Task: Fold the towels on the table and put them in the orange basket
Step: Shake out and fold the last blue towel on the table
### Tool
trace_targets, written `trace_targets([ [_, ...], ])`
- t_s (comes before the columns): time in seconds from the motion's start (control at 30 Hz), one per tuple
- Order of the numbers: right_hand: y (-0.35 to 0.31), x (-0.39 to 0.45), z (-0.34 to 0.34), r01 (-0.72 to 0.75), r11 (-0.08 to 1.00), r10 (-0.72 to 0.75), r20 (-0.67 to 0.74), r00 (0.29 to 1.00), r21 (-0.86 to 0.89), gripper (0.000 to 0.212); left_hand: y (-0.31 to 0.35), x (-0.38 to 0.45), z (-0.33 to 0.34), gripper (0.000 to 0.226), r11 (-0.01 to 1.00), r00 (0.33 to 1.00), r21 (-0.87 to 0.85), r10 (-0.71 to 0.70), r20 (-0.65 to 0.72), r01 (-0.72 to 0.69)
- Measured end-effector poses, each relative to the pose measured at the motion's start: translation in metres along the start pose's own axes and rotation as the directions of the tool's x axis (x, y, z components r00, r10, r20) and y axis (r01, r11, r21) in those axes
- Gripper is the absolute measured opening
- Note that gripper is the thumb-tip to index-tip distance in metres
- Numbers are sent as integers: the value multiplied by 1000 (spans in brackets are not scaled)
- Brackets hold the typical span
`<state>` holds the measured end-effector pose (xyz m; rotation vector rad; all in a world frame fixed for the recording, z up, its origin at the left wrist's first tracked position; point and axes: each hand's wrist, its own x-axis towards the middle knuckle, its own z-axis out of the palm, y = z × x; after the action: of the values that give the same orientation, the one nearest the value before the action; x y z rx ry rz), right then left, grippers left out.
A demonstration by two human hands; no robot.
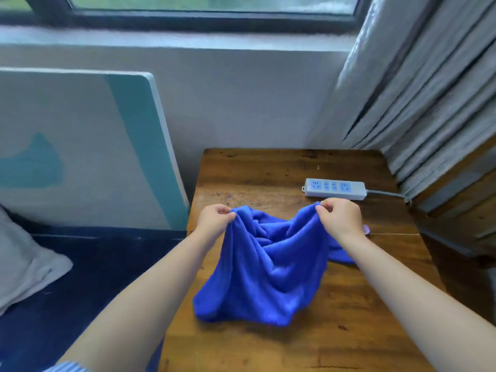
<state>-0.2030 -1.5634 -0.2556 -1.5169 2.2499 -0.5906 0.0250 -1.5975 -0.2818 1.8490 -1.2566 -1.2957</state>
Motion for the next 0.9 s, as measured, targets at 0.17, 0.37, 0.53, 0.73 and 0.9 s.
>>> trace_targets([
  [0.17, -49, 35, -63, 107, 990, -87, -191, 978, 93, 22, 84, 3, -28, 7, 950, 978, -247, 160, -135, -189],
  [0.37, -107, 74, -144, 282, 929, -143, -472, 870, 238, 22, 174, 6, -78, 12, 770, 893, -481, 258, -368, -420],
  [0.53, -132, 74, -168, 432, 865, -233, -555, 798, 257, 22, 194, -1, -102, 28, 678, 852, -529, 312, -420, -509],
  [0.73, -77, 37, -103, 255, 876, -144, -283, 948, 409, 17, 98, 1, -101, 30, 965, 933, -44, 239, -267, -260],
  [0.9, -3, -14, -23, -74, 985, 34, 251, 967, 153, 13, -6, -17, -86, 17, 633, 989, 766, -4, 149, -113],
])
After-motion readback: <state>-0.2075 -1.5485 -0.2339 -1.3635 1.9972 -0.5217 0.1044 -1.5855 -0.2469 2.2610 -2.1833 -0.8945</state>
